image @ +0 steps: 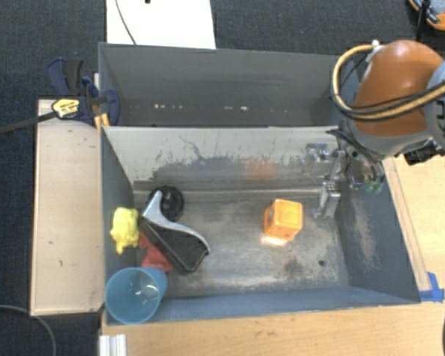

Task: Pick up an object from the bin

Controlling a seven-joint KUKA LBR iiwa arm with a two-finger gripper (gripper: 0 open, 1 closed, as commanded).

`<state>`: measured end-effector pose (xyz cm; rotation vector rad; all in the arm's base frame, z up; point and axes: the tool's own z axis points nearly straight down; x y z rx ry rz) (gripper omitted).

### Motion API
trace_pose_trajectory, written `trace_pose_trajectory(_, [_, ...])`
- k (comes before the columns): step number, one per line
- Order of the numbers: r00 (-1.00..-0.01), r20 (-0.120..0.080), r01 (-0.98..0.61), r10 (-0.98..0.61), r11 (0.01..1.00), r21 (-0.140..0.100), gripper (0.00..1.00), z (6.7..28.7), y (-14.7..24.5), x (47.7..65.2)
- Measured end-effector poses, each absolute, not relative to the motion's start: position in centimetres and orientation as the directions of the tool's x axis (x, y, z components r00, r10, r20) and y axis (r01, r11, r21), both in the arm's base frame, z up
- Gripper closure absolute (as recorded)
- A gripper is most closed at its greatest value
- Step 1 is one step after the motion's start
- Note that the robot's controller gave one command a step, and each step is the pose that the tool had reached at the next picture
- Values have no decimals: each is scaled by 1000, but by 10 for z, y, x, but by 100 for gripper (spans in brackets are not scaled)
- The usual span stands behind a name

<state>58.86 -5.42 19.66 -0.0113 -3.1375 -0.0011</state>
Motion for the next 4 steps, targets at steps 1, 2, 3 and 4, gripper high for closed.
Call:
trace_pose_trajectory(1, [-1000, -3, 6, 6, 1000, 0, 0, 202, -54, 590])
trace_pose_trajectory(2, [-999, -10, 35, 35, 999, 0, 0, 149, -42, 583])
trace_pose_trajectory(3, [-994, 1, 113, 113, 994, 1, 0, 116, -33, 568])
trace_pose_trajectory(4, [-995, -1, 103, 103, 995, 0, 100, 74, -34, 589])
